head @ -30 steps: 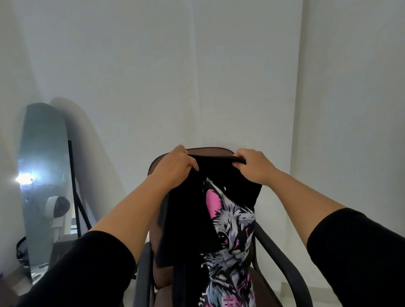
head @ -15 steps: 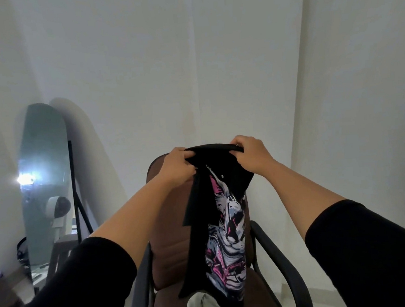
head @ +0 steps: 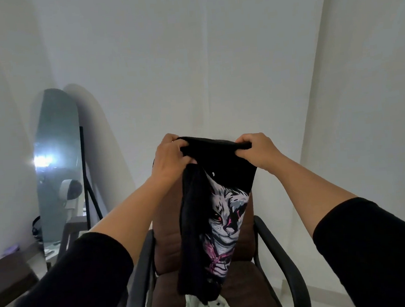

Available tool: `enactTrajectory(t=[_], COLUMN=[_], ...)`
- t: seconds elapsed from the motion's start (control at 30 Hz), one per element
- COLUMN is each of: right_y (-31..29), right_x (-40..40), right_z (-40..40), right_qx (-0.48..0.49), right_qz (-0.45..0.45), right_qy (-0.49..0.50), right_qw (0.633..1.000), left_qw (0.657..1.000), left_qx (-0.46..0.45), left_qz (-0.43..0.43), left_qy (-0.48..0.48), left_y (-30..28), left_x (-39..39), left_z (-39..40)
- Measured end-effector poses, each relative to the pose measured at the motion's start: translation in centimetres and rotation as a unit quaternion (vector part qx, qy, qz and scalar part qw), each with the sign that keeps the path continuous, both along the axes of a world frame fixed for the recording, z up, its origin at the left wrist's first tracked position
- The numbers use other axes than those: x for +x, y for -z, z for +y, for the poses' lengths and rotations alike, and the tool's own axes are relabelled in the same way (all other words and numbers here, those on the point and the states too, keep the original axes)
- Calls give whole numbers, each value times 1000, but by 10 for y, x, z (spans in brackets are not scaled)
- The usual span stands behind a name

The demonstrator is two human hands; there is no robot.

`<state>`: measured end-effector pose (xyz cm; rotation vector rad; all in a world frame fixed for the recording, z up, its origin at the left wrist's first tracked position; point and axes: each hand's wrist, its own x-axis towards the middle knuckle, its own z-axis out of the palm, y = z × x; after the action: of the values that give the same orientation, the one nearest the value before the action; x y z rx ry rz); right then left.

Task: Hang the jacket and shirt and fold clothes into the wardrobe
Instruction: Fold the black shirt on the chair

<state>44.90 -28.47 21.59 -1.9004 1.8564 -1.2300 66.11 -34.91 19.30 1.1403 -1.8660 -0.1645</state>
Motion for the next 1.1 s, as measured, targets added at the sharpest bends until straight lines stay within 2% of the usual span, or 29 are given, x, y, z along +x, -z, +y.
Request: enactTrajectory(t=[0.3, 0.4, 0.53, 0.67, 0.77, 0.83, 0.97, 1.1], right_y=[34, 42, 51, 51, 61, 69, 94, 128], right_x=[3, 9, 22, 39, 38, 33, 22, 2], right_z=[38, 58, 74, 98, 98, 88, 49, -9], right_qx=[10, -7, 41, 79, 128, 169, 247, 258], right_qz=[-94, -166, -258, -291, -240, -158, -4, 56], right_qy=[-80, -115, -157, -171, -151, -134, -110, -85], right_qw=[992, 979, 952, 938, 950, 964, 963, 961], left_qw=[996, 992, 986, 981, 975, 968, 962, 960], left_qx=[-23, -28, -2, 23, 66, 100, 124, 147], left_qz=[-15, -18, -59, -88, -110, -146, -189, -200], left_qy=[85, 121, 158, 169, 182, 178, 151, 129], left_y=[35, 41, 43, 48, 57, 65, 92, 131], left_x=[29, 41, 56, 65, 63, 59, 42, 17], left_z=[42, 57, 74, 80, 80, 74, 48, 1])
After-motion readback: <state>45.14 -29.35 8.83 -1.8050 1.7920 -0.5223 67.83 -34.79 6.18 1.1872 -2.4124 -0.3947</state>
